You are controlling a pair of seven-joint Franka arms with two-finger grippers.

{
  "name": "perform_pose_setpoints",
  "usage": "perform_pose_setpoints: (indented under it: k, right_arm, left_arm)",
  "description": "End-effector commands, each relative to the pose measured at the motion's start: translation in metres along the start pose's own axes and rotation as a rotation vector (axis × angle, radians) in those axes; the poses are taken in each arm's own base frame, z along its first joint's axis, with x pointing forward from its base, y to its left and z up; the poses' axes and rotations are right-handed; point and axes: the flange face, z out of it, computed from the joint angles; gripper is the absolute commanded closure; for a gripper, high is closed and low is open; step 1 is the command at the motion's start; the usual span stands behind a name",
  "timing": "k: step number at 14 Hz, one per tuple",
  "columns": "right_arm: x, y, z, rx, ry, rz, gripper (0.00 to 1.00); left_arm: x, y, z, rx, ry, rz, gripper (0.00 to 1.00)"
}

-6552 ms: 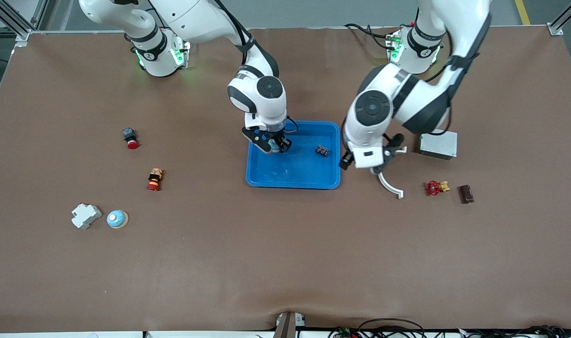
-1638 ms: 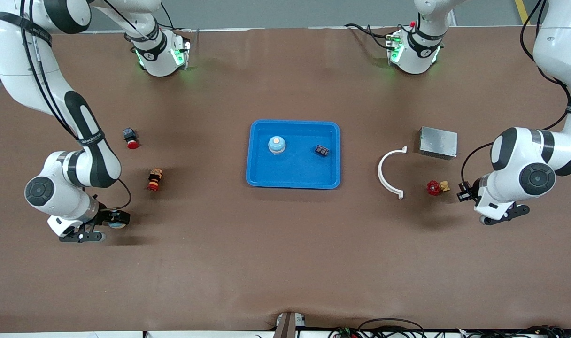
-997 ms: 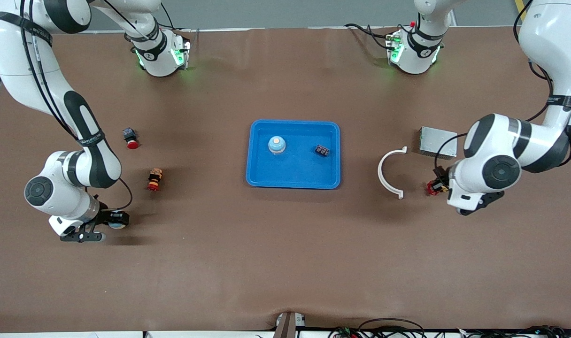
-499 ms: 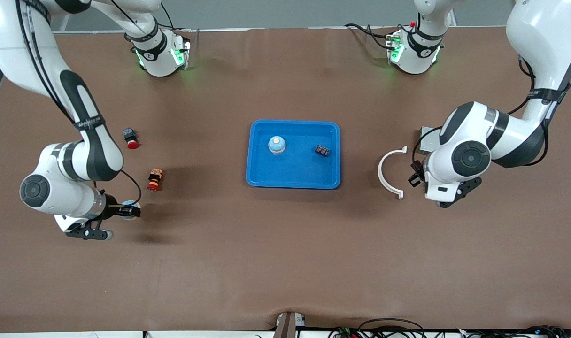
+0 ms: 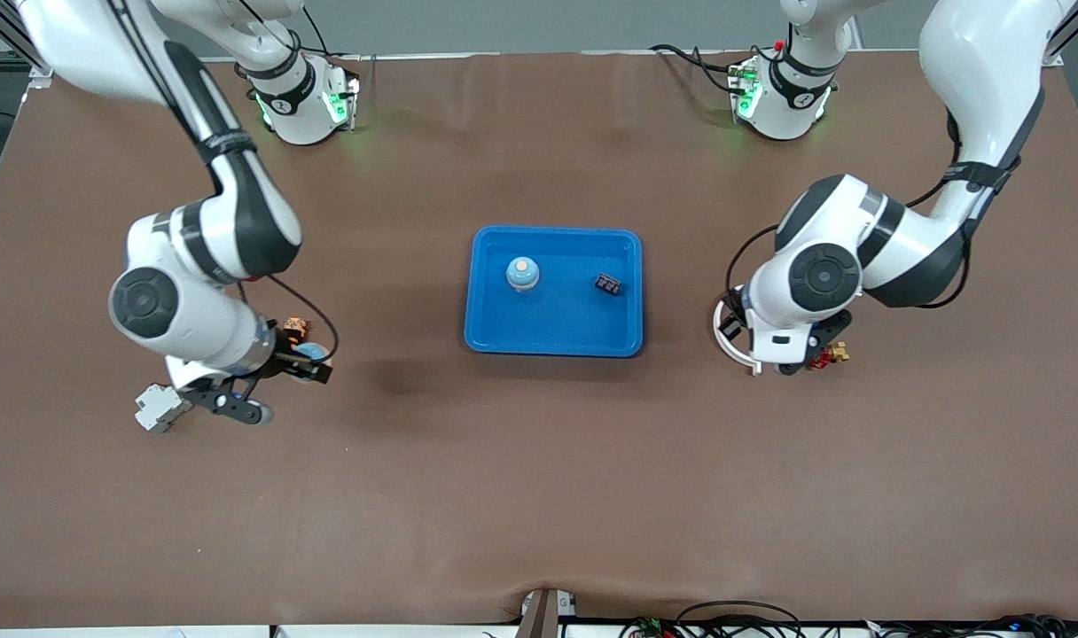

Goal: Place electrolytic capacitor and blue bell in tray
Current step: 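Carry the button and capacitor over the blue tray with both grippers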

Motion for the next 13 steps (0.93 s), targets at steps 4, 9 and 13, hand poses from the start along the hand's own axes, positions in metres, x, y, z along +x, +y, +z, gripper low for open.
perform_pose_setpoints:
  k: [4, 9, 13]
  right_arm:
    - [-0.103, -0.095, -0.007, 0.013, 0.021, 0.183, 1.00]
    - [-0.176, -0.140, 0.027, 0.042, 0.031, 0.294, 1.00]
    - [-0.220, -0.164, 0.056, 0.035, 0.051, 0.336, 1.00]
  left_arm:
    - [-0.037, 0.051, 0.006, -0.080, -0.057, -0.072, 1.00]
    - [-0.064, 0.078, 0.021, -0.156, -0.080, -0.075, 1.00]
    - [-0.083, 0.091, 0.045, -0.131, -0.070, -0.039, 1.00]
